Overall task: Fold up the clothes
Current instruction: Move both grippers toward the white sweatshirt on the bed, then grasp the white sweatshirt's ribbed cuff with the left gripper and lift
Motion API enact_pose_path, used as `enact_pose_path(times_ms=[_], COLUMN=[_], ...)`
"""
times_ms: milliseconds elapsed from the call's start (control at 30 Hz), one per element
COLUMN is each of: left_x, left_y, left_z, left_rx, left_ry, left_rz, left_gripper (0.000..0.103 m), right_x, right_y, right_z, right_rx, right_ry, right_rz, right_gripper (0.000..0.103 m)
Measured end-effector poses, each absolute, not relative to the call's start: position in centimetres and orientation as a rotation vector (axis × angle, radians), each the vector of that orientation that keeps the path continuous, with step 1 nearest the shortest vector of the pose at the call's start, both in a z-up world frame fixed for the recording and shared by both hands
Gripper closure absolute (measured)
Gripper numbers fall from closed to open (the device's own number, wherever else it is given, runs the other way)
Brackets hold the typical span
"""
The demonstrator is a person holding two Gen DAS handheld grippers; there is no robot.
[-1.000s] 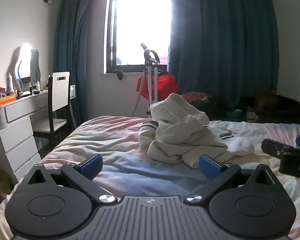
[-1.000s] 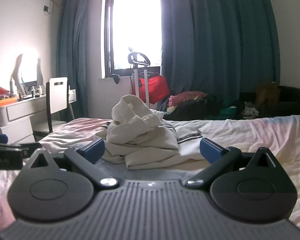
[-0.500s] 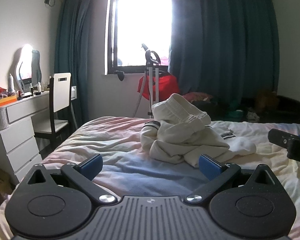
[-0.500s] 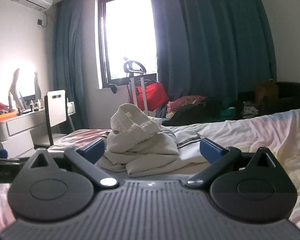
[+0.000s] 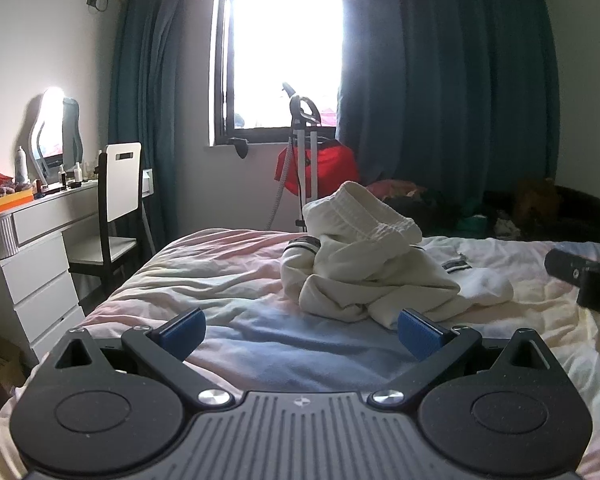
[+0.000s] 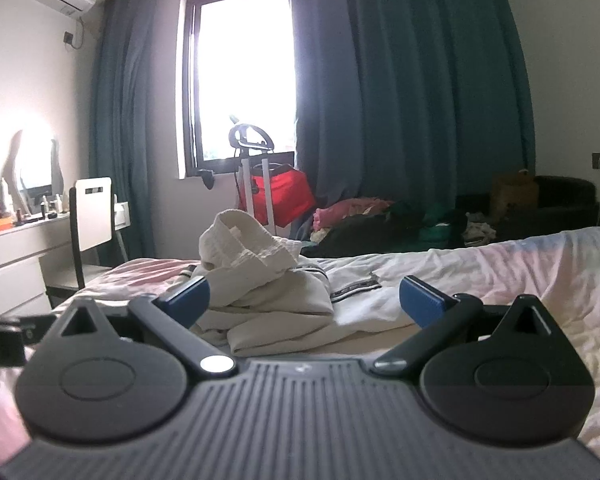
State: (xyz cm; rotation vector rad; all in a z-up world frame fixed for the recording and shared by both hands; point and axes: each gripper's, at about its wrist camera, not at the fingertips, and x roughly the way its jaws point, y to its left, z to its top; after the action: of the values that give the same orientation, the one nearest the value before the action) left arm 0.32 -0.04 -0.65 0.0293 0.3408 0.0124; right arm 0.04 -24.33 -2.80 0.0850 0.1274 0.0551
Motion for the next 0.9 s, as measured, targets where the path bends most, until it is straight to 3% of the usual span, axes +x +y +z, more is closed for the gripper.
enact_pose_path(times_ms=[267, 533, 900], left_x=[0.5, 3.9, 21.5], left_y=[0.0, -1.3, -6.6], left_z=[-0.9, -2.3, -0.3], left_rx=[0.030, 0.054, 0.074], left_ry=[0.355, 0.425, 0.453], left_rz=[-0.006, -0.013, -0.052], left_gripper=[0.000, 0.000, 0.000], right_x=[-1.0, -0.1, 3.4], right_y=[-25.6, -28.8, -29.8], right_z=[-0.6, 1.2, -1.2], right_rx=[0.083, 0.128, 0.181], right_ry=[0.040, 0.107, 0.192], right_rz=[-0.053, -0.044, -0.007], right_gripper=[0.000, 0.000, 0.000])
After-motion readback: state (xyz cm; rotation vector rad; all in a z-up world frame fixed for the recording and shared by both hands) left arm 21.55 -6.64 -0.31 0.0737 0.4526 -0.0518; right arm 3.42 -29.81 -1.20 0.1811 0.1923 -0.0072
